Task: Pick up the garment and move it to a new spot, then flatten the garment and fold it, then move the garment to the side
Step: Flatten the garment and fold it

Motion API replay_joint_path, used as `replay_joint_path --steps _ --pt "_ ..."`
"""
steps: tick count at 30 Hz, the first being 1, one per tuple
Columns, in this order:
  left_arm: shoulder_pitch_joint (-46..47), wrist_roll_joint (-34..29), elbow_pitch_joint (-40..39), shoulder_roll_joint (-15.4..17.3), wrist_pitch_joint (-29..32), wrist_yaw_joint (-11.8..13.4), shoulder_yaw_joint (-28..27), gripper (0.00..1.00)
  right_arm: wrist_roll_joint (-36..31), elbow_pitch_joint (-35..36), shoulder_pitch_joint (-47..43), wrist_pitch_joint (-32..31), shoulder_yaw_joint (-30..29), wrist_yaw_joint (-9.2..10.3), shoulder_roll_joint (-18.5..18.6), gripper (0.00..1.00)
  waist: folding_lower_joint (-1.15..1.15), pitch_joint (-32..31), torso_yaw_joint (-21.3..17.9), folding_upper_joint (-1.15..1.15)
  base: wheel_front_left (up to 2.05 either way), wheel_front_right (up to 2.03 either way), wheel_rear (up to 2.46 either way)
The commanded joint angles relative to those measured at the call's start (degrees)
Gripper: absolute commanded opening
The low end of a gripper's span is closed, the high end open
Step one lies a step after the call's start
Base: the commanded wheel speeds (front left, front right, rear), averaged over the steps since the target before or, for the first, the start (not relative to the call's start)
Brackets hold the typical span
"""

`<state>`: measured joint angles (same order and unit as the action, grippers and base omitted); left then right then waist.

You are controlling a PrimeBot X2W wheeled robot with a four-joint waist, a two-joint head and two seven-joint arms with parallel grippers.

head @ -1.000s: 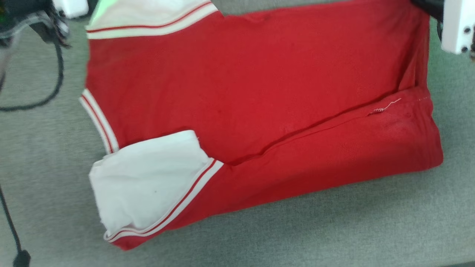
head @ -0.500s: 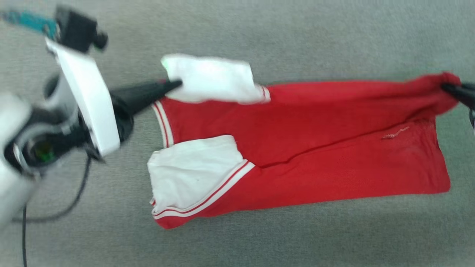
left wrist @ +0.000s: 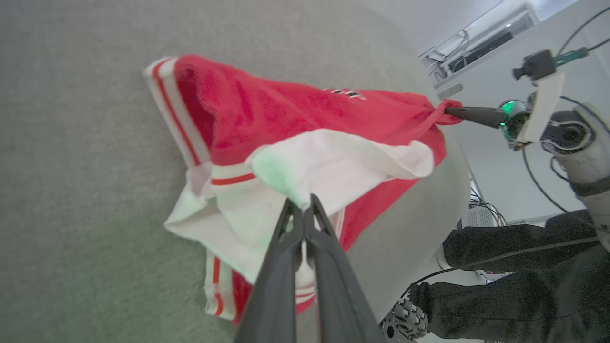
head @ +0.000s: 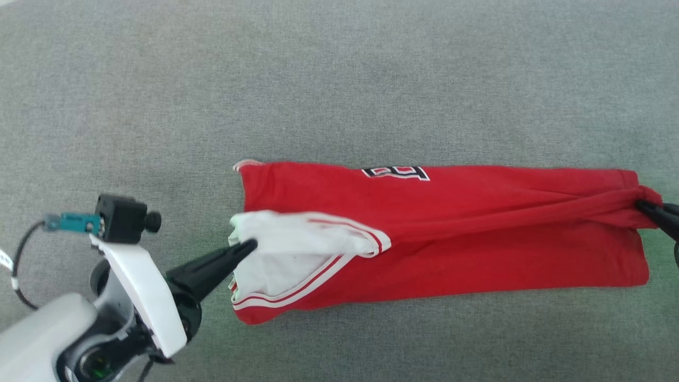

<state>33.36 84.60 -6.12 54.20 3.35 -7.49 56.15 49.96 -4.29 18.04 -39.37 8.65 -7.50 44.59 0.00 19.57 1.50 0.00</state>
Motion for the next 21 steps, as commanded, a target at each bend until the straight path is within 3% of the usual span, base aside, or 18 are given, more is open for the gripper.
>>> replay_joint_path --steps 1,10,12,13,14,15,16,17,21 --pt "-1.0 -0.4 1.2 -0.3 -0.9 0.0 0.3 0.0 -1.1 -0.2 -0.7 1.0 -0.9 0.02 -0.7 0.0 0.0 0.3 0.0 0.0 0.0 0.0 0.0" --pt "-1.7 0.8 9.3 -6.2 -3.2 0.0 3.2 0.0 -2.4 -3.6 -1.0 3.2 -1.5 0.02 -5.8 0.0 0.0 0.5 0.0 0.0 0.0 0.0 0.0" --pt "-1.7 0.5 10.6 -6.8 -4.3 0.0 3.5 0.27 -2.6 -4.4 -0.6 4.0 -1.6 0.02 -6.4 0.0 0.0 0.2 -0.1 0.0 0.0 0.0 0.0" --pt "-1.8 0.4 11.0 -7.1 -4.6 0.0 3.9 0.34 -3.0 -4.6 -0.4 4.4 -1.5 0.02 -6.5 0.15 0.0 0.0 -0.1 0.0 0.0 0.0 0.0" --pt "-1.8 0.1 11.3 -7.1 -5.0 0.0 4.0 0.44 -3.1 -4.7 -0.3 4.8 -1.7 0.02 -6.7 0.39 0.0 -0.2 -0.1 0.0 0.0 0.0 0.0" --pt "-2.0 0.0 11.7 -7.3 -5.5 0.0 4.1 0.69 -3.1 -4.9 -0.4 4.9 -2.1 0.02 -6.8 0.75 0.0 -0.5 0.0 0.0 0.0 0.0 0.0" --pt "-2.1 0.0 11.9 -7.4 -6.0 0.0 4.3 0.93 -2.9 -5.0 -0.7 4.8 -2.4 0.02 -6.8 1.0 0.0 -0.8 0.1 0.0 0.0 0.0 0.0" --pt "-2.4 0.1 12.0 -7.6 -6.6 0.0 4.4 1.0 -2.4 -5.1 -1.2 4.3 -2.7 0.02 -6.7 1.0 0.0 -1.1 0.2 0.0 0.0 0.0 0.0" --pt "-3.2 -0.2 12.6 -7.9 -9.5 0.0 4.5 1.0 -0.3 -4.4 -3.1 3.5 -5.0 0.02 -5.4 1.0 0.0 -2.1 1.1 0.0 0.0 0.0 0.0"
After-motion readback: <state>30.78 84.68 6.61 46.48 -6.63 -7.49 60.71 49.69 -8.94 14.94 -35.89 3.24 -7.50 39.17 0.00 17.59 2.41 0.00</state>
